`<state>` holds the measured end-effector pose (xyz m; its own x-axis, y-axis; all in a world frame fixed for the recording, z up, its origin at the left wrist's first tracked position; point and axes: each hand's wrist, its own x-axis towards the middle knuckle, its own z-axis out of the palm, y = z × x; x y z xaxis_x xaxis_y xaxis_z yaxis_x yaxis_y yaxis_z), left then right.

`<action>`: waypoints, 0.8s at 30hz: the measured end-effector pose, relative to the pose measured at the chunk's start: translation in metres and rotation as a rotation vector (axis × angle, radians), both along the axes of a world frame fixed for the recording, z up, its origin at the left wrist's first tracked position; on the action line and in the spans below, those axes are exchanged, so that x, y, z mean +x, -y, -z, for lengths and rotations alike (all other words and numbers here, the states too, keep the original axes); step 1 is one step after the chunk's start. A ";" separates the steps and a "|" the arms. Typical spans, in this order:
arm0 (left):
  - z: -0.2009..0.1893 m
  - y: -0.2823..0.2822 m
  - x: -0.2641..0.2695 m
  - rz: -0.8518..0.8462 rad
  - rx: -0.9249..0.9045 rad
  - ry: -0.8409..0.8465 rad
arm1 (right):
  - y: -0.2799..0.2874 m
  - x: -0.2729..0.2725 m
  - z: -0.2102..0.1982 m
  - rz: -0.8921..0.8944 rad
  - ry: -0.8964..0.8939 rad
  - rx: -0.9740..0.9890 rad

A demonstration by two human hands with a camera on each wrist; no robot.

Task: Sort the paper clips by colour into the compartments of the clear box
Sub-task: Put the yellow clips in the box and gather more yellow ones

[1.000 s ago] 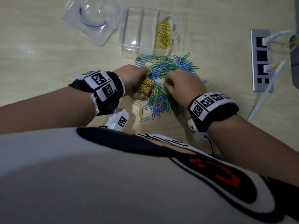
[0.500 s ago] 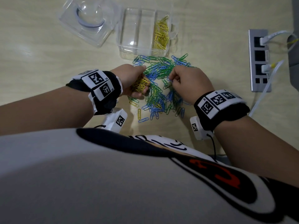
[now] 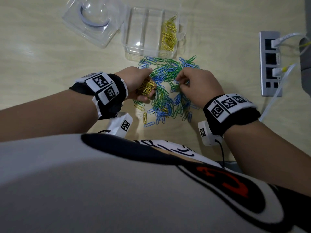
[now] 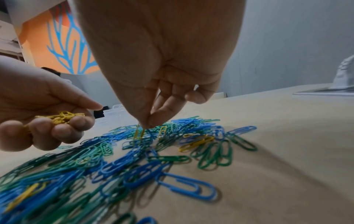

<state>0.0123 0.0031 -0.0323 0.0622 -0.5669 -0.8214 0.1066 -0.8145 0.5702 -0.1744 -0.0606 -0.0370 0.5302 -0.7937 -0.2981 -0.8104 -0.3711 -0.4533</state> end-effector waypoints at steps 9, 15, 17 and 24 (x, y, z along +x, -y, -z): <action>0.000 0.001 -0.001 0.005 -0.002 0.015 | -0.002 0.003 0.000 -0.048 -0.121 -0.071; -0.002 0.000 -0.001 0.009 -0.004 0.013 | -0.008 0.004 0.007 -0.143 -0.204 -0.102; -0.003 0.000 -0.001 0.026 -0.007 0.018 | -0.009 0.004 0.009 -0.155 -0.209 -0.095; -0.001 -0.002 -0.002 0.013 -0.025 0.007 | -0.010 0.000 0.007 -0.061 -0.080 -0.098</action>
<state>0.0099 0.0050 -0.0311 0.0604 -0.5879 -0.8067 0.0916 -0.8015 0.5910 -0.1743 -0.0509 -0.0437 0.5556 -0.7883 -0.2644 -0.8173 -0.4595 -0.3476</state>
